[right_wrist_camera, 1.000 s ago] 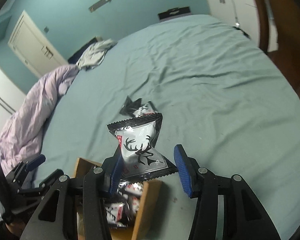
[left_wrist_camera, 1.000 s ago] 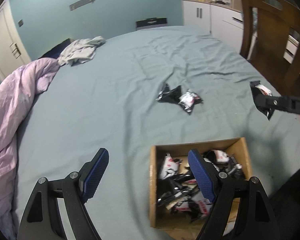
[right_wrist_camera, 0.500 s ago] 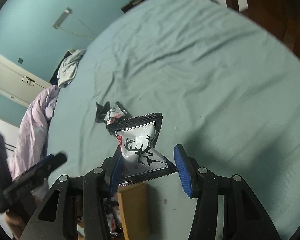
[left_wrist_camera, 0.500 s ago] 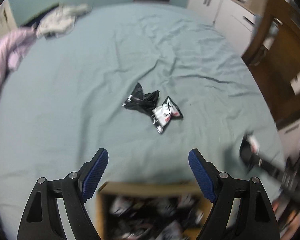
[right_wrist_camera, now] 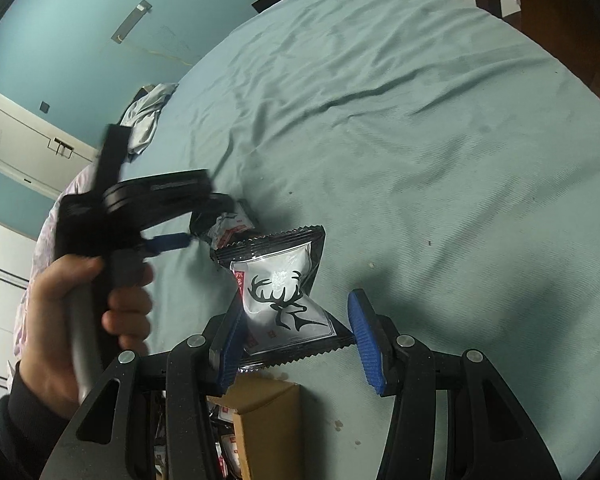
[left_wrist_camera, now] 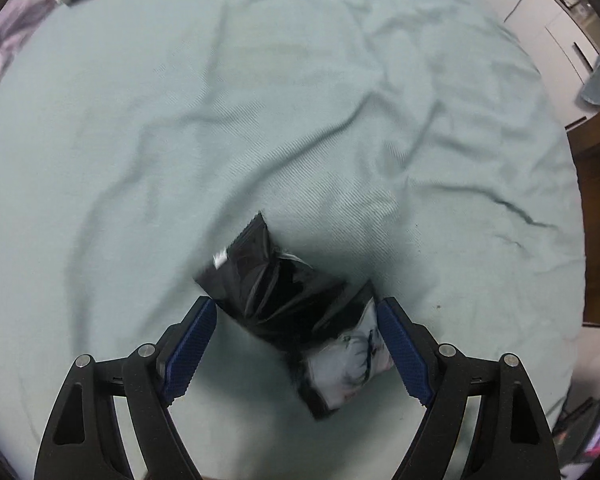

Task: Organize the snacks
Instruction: 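Grasp the last black packet with the left gripper while the right gripper holds its packet, then lower both held packets into the box and open both grippers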

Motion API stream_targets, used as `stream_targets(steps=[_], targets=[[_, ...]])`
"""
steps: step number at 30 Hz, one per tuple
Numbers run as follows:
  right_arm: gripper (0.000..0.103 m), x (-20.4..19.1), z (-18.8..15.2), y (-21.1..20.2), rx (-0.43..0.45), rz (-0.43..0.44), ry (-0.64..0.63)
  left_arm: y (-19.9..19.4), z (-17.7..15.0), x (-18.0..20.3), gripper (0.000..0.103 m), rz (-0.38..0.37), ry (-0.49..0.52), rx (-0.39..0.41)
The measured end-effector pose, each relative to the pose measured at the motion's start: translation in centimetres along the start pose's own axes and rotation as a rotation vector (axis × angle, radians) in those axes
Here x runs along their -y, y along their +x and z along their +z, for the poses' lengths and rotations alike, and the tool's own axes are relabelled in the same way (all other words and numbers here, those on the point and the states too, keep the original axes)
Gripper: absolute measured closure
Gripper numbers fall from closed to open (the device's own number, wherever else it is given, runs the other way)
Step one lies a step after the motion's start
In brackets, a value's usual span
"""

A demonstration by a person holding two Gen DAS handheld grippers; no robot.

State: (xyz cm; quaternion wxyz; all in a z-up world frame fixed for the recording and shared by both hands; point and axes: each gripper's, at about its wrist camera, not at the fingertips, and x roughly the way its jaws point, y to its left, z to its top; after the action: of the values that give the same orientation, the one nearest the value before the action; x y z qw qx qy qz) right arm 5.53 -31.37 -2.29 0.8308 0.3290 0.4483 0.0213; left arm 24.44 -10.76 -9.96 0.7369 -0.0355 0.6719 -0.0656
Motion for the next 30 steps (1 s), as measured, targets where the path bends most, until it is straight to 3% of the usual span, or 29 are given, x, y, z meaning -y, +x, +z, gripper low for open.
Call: stream_targets(steps=[3,7,8,12,18,24,30], targets=[[0.055,-0.1,-0.3,0.0,-0.003,0.011,-0.003,0.8,-0.2,0.0,0.029,0.012,0.001,0.008],[0.055,-0.1,-0.1,0.1,0.012,0.009,-0.011,0.2,-1.1,0.9,0.059,0.059,0.071,0.076],[0.055,0.1,0.0,0.1,0.014,0.013,-0.004,0.1,-1.4,1.0,0.061,0.061,0.082,0.084],[0.055,0.5,-0.5,-0.3,0.018,0.004,0.007,-1.4,-3.2,0.5,0.065,0.051,0.089,0.127],[0.055,-0.1,-1.0,-1.7,0.067,-0.008,-0.012,-7.4,-6.9,-0.2,0.067,0.001,0.095,0.238],[0.055,-0.8,-1.8,-2.5,0.103,-0.031,-0.051,-14.1,-10.7,-1.7,0.066,0.03,0.218,0.372],[0.055,-1.2,-2.8,-3.9,0.128,-0.046,-0.064,-18.0,-15.6,-2.8,0.066,0.052,0.342,0.467]])
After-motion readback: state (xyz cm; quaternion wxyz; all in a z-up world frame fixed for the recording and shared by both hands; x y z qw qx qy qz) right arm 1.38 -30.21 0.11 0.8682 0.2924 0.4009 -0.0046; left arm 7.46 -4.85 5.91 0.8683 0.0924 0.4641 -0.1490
